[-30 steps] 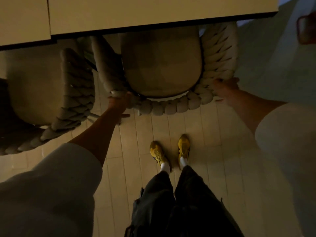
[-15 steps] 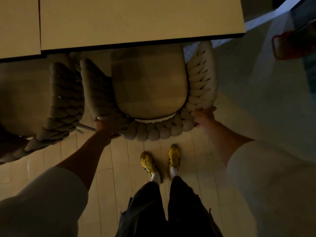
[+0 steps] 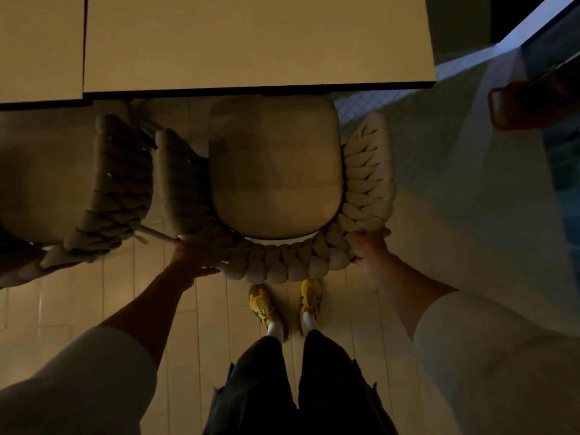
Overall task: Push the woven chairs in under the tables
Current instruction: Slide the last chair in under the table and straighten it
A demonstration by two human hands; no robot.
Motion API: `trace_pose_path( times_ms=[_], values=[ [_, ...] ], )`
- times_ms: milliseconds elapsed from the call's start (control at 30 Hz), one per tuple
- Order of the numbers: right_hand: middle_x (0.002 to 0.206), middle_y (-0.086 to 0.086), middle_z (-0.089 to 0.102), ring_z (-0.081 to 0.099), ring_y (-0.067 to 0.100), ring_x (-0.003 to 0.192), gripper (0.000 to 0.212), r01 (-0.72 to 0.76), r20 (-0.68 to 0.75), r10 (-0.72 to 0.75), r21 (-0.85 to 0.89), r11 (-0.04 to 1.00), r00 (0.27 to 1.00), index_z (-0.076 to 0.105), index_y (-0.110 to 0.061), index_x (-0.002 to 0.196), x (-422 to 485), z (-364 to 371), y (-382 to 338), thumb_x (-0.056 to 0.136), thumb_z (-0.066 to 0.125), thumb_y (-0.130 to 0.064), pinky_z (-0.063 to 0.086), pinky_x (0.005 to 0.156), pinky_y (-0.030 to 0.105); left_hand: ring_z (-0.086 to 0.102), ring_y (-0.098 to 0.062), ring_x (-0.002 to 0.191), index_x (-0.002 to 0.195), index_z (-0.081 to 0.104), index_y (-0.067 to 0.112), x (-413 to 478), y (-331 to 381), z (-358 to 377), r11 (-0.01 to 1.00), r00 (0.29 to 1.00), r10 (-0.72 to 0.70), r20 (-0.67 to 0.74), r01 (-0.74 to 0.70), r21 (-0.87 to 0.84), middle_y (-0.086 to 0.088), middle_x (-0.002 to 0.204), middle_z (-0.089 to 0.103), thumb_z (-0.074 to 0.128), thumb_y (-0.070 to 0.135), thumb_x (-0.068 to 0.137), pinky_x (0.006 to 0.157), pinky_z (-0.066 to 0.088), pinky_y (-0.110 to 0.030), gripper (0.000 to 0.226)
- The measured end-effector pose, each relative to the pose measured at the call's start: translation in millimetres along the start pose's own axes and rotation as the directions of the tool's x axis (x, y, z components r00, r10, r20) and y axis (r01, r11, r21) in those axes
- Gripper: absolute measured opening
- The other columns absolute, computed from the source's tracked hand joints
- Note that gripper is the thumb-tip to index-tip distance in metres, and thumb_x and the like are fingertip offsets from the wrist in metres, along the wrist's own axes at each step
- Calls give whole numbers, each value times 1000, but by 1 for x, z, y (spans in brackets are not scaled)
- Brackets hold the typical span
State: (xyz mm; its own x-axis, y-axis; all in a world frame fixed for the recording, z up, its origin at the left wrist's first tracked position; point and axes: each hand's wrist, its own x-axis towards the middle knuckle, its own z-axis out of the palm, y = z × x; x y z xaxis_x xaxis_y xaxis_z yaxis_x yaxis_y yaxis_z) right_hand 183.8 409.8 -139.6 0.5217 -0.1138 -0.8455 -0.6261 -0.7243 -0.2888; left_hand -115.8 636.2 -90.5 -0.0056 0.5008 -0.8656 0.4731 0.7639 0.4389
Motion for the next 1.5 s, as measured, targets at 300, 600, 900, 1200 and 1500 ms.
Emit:
trace_pose_path(
  times_ms=[300, 600, 900, 1200, 1500],
  values=[
    [133, 21, 55, 64, 37, 107, 73, 96, 1, -96, -62, 993, 995, 17, -19, 151, -10, 5, 15, 100, 68, -30, 64, 79, 50, 72, -40, 93, 131, 39, 26, 3, -10, -15, 998, 996, -56, -74, 58, 26, -16, 113, 62, 50, 30, 109, 55, 63, -46, 25],
    [130, 17, 54, 66, 36, 107, 78, 112, 44, -109, -77, 991, 993, 13, -21, 157, -12, 0, 19, 100, 66, -27, 65, 81, 51, 68, -30, 86, 133, 38, 21, 5, -13, -15, 995, 997, -47, -68, 52, 81, -12, 111, 60, 52, 18, 108, 43, 58, -34, 29],
    [131, 15, 61, 72, 33, 96, 75, 65, 131, -41, -185, 981, 991, 33, -16, 150, -16, -11, 13, 93, 73, -44, 61, 51, 37, 64, -35, 111, 148, 29, 25, 2, -21, -20, 990, 998, 39, -57, -31, 134, -16, 139, 48, 81, 11, 86, 55, 61, -37, 82],
    [160, 17, 29, 43, 41, 138, 102, 295, -87, -410, -562, 773, 908, 11, -10, 163, -54, -26, -16, 90, 72, -49, 48, 106, 53, 63, -35, 112, 154, 26, 15, -29, -15, -35, 885, 968, 225, -114, -155, 438, -14, 136, 55, 82, 43, 77, 87, 61, -49, 99],
    [155, 15, 42, 46, 39, 139, 81, 523, 216, -566, -716, 462, 796, 43, -11, 151, -94, -1, -38, 92, 66, -62, 47, 109, 48, 31, -42, 147, 160, 13, 4, -66, -12, -46, 659, 896, 435, -85, -253, 708, -22, 164, 21, 83, 46, 83, 115, 39, -51, 113]
  ],
)
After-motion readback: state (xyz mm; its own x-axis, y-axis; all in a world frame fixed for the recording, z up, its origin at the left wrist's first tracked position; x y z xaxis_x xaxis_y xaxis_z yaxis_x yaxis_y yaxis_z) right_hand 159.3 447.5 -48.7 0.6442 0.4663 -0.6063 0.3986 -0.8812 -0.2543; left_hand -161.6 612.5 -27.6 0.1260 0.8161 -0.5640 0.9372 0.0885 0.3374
